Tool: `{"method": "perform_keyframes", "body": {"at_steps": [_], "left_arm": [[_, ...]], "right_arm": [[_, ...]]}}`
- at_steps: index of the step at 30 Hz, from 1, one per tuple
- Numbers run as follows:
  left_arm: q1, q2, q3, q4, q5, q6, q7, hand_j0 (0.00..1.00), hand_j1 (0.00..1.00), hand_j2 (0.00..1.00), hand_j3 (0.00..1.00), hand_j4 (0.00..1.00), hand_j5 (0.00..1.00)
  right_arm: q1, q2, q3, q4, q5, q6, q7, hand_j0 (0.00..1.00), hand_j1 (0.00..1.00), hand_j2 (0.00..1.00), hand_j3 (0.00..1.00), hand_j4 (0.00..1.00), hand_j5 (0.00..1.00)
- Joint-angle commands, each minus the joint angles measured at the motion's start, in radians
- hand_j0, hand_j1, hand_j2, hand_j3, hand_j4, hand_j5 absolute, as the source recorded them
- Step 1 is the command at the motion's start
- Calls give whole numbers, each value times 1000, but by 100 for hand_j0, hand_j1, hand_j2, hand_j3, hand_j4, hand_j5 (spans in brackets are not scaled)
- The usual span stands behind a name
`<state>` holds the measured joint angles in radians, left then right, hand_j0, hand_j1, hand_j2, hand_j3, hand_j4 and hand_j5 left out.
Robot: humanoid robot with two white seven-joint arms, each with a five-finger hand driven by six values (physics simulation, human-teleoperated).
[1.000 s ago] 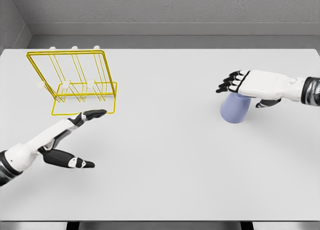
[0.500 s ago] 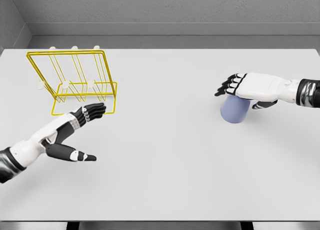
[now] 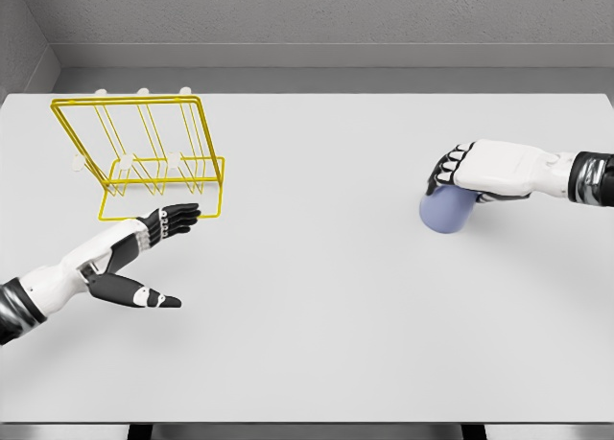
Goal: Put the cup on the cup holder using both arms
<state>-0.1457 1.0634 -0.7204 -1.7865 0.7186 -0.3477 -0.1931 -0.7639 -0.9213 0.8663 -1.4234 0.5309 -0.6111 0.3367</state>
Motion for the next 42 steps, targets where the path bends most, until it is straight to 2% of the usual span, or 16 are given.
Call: {"method": "perform_keyframes", "body": {"at_steps": [1,6,15,18,20,25,36,42], "left_arm": [[0,1,1,1,4,-1,0,100,100,100,100,100,100],[-2,0,-4,22,-4,50,0,100,100,100,100,100,100],[-2,-17,-7,35,-2,52,0,100,100,100,100,100,100],[-2,-19,-5,35,13,52,1,100,100,100,100,100,100],[-2,-19,-7,33,61,52,1,100,100,100,100,100,100],[-2,-20,-7,33,107,75,1,100,100,100,100,100,100],[-5,-43,-16,35,105,119,1,100,100,100,100,100,100],[-6,-54,-17,36,101,119,1,100,100,100,100,100,100]], "right_arm": [[0,-1,0,0,-2,0,2,64,64,64,64,64,64],[-2,-1,-1,-3,4,0,2,57,57,57,57,57,57],[-21,-7,-13,-28,1,0,1,53,53,53,53,53,53],[-34,-11,-16,-60,1,0,2,52,52,52,52,52,52],[-34,-16,-16,-77,1,0,2,52,52,52,52,52,52],[-34,-44,-20,-155,1,0,2,52,52,52,52,52,52],[-34,-83,-20,-327,4,0,4,52,52,52,52,52,52],[-37,-63,-20,-342,18,0,42,52,52,52,52,52,52]]}}
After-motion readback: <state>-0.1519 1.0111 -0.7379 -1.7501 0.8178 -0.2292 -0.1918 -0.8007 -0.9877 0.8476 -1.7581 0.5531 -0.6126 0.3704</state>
